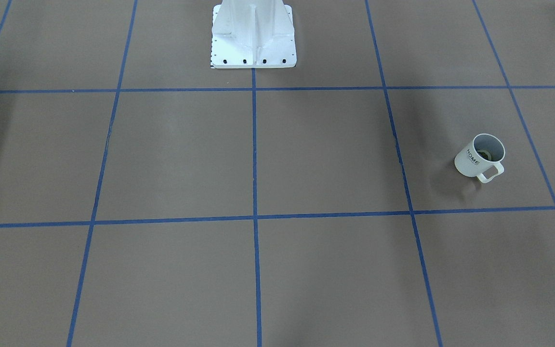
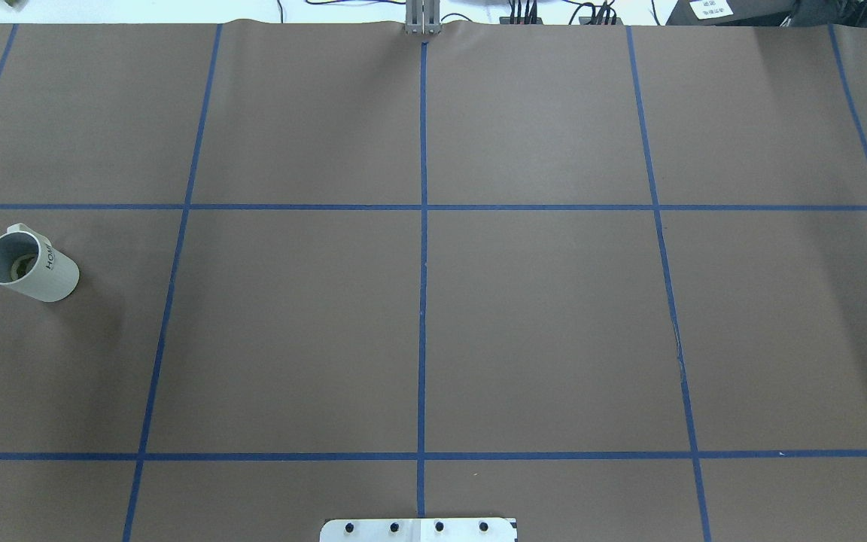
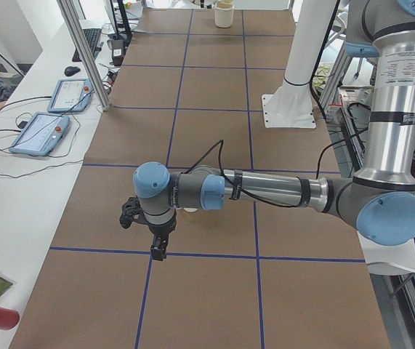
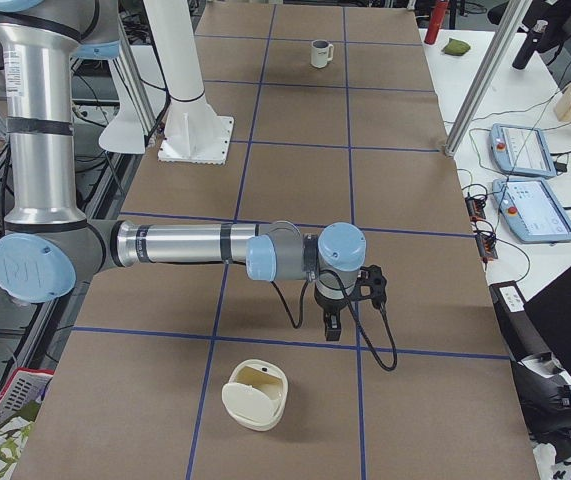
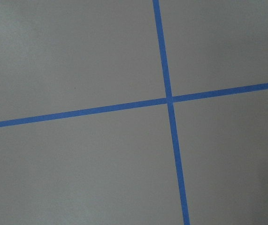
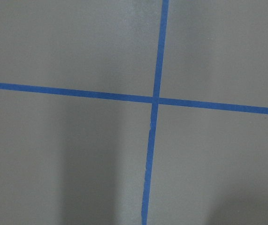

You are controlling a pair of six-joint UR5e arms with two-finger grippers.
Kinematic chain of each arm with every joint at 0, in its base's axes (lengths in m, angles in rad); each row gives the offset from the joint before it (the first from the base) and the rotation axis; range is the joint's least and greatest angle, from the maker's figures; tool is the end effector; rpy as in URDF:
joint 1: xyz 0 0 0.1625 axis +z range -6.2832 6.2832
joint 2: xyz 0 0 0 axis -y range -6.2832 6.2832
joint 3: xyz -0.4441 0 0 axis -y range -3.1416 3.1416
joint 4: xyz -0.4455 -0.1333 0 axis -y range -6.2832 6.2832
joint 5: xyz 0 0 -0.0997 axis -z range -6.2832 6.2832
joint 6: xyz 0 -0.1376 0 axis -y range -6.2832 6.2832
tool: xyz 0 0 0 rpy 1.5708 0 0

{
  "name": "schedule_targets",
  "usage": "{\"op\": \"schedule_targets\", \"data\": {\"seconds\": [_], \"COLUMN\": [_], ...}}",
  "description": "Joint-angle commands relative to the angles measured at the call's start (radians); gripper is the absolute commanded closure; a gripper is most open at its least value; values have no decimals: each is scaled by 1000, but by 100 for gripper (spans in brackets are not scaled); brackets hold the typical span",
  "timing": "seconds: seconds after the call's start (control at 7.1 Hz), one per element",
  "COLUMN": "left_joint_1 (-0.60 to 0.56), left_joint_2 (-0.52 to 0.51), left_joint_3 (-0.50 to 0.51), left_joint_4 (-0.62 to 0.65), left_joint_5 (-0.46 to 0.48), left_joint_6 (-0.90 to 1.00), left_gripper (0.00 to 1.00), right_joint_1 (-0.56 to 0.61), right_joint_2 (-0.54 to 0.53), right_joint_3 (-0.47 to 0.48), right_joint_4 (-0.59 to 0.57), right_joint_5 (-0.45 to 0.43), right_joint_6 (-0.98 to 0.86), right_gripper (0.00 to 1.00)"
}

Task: Left arm hands cup to right arm to dump lemon

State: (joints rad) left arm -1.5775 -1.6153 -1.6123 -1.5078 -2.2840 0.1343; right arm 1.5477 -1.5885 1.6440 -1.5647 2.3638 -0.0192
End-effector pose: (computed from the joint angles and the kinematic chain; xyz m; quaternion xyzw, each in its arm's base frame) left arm -0.0471 -0.5654 0.6696 0.0353 0.3474 0.0637 0.9349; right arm 0.0227 -0.5431 0.6721 0.0277 -0.3861 -0.0314 0.9215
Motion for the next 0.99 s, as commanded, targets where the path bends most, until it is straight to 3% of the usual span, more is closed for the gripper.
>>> {"op": "schedule_targets", "data": {"seconds": [0.0,0.56,0.85], "left_joint_1": [-1,2,33], "left_joint_2": [-1,-11,-8], "left_joint_3": [0,-38,-122], "left_joint_4": [-3,-25,-49], "left_joint_5": [9,9,-5], "left_joint_6": [2,7,-1], "left_gripper": [0,0,0], "right_joint_1": [0,0,0], "right_joint_2": [-1,1,1], "right_joint_3": [0,23,52], "right_joint_4": [0,0,0], "right_joint_5": [0,-1,-1], "right_joint_6": [1,1,2], "right_gripper": [0,0,0]}}
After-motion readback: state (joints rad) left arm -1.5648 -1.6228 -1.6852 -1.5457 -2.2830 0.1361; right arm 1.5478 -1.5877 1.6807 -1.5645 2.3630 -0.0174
